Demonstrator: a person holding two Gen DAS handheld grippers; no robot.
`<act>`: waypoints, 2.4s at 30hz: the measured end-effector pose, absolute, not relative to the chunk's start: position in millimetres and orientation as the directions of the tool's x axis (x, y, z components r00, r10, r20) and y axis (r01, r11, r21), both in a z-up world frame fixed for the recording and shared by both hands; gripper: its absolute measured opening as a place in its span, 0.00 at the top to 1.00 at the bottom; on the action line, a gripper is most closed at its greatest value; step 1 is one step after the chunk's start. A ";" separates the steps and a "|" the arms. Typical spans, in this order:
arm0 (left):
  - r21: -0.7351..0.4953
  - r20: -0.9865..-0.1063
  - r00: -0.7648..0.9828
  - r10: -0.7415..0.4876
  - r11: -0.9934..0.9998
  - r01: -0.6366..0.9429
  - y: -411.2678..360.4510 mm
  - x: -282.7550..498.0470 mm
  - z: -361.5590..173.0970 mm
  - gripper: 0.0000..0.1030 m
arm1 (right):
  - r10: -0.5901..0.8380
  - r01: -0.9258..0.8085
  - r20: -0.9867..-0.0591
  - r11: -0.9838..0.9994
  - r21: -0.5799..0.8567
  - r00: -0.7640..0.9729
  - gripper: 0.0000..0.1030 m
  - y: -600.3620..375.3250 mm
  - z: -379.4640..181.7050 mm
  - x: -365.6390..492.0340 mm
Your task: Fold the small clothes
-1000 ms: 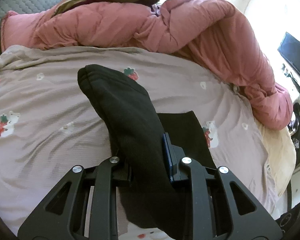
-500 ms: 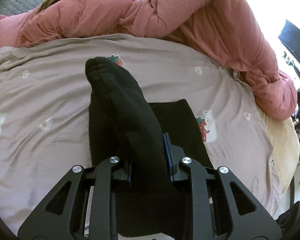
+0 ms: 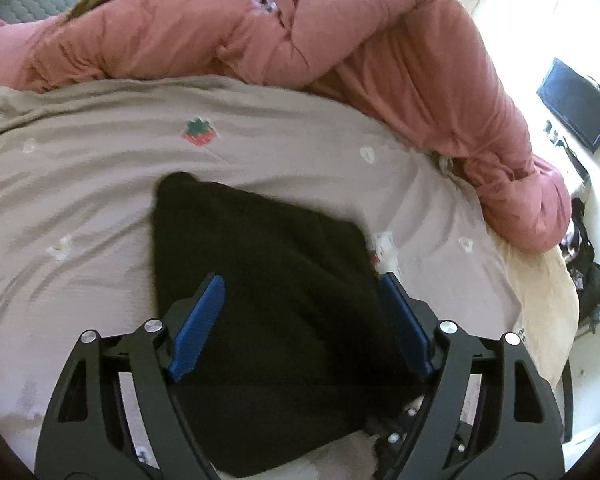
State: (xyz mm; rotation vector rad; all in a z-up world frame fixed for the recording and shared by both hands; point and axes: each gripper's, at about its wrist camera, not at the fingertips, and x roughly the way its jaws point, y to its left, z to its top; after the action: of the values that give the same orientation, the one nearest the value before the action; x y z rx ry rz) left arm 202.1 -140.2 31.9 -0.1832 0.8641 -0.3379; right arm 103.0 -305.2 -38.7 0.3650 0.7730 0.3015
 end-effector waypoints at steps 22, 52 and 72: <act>-0.246 -0.779 0.560 -0.283 0.959 0.142 -93.2 186.2 -30.6 0.32 | 0.368 -0.083 -0.721 0.913 0.399 0.587 0.36 -346.4 -11.2 199.3; -0.186 -0.769 0.585 -0.255 0.967 0.176 -92.6 178.2 -21.2 0.32 | 0.284 -0.116 -0.763 0.957 0.267 0.581 0.81 -322.5 -34.4 256.6; -0.160 -0.761 0.601 -0.242 0.969 0.187 -91.2 164.2 -19.2 0.32 | 0.300 -0.176 -0.699 0.953 0.245 0.650 0.68 -320.7 -5.1 160.5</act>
State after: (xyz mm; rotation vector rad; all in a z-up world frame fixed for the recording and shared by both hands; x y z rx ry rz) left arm 164.2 -91.2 -19.2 -0.0660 0.8917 -0.2488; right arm 160.5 -320.7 -5.1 0.1607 0.8211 0.2715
